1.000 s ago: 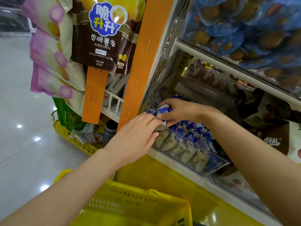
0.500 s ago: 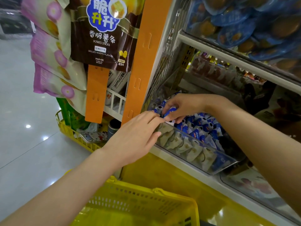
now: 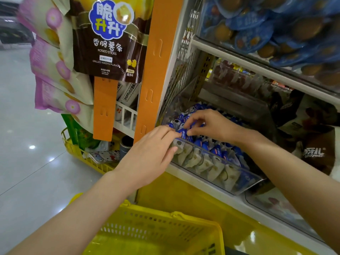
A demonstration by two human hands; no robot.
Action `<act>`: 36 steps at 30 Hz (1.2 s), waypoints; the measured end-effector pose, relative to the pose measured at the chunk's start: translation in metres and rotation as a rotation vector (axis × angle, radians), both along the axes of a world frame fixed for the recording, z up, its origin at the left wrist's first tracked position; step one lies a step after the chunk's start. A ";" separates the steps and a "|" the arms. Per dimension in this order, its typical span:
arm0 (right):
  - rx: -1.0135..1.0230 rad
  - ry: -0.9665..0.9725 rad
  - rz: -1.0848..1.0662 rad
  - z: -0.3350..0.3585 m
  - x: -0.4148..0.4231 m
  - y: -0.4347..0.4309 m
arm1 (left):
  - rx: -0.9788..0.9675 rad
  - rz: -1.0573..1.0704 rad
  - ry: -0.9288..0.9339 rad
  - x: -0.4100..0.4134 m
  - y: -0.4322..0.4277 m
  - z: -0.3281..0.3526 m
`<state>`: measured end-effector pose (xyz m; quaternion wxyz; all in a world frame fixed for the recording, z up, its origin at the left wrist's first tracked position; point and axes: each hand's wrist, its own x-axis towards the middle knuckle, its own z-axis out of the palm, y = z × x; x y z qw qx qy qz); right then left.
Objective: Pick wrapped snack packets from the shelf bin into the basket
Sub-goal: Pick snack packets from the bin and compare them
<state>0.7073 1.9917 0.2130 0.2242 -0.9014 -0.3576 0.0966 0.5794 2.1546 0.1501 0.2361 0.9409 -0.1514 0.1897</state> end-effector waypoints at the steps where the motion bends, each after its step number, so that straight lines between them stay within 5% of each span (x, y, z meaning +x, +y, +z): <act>1: -0.031 0.013 0.022 0.001 -0.001 -0.005 | 0.007 0.000 0.002 0.000 0.000 0.000; 9: -0.112 0.047 0.162 -0.012 -0.001 -0.006 | 0.024 0.000 0.007 0.000 0.000 0.001; 14: -0.234 -0.158 0.180 -0.022 -0.003 -0.003 | 0.014 -0.001 0.020 0.000 -0.001 0.004; 17: -0.009 -0.192 -0.024 -0.009 -0.006 -0.011 | -0.052 -0.002 0.049 -0.004 -0.002 0.009; 20: 0.383 -0.227 -0.242 0.015 -0.016 -0.019 | -0.307 0.029 0.070 -0.014 -0.009 0.015; 23: 0.705 -0.133 -0.317 0.032 -0.043 -0.017 | -0.798 0.092 0.239 -0.024 -0.021 0.024; 26: 0.751 -0.115 -0.242 0.028 -0.084 -0.009 | -1.351 -0.007 0.627 -0.034 -0.027 0.033; 29: 0.655 -0.084 -0.088 0.008 -0.127 -0.005 | -1.735 -0.181 0.763 -0.048 -0.025 0.038; 32: 0.541 -0.054 0.027 -0.005 -0.147 -0.005 | -1.773 -0.085 0.698 -0.055 -0.014 0.034; 36: 0.476 0.031 -0.256 0.003 -0.113 -0.001 | -1.595 0.031 0.615 -0.067 0.013 0.019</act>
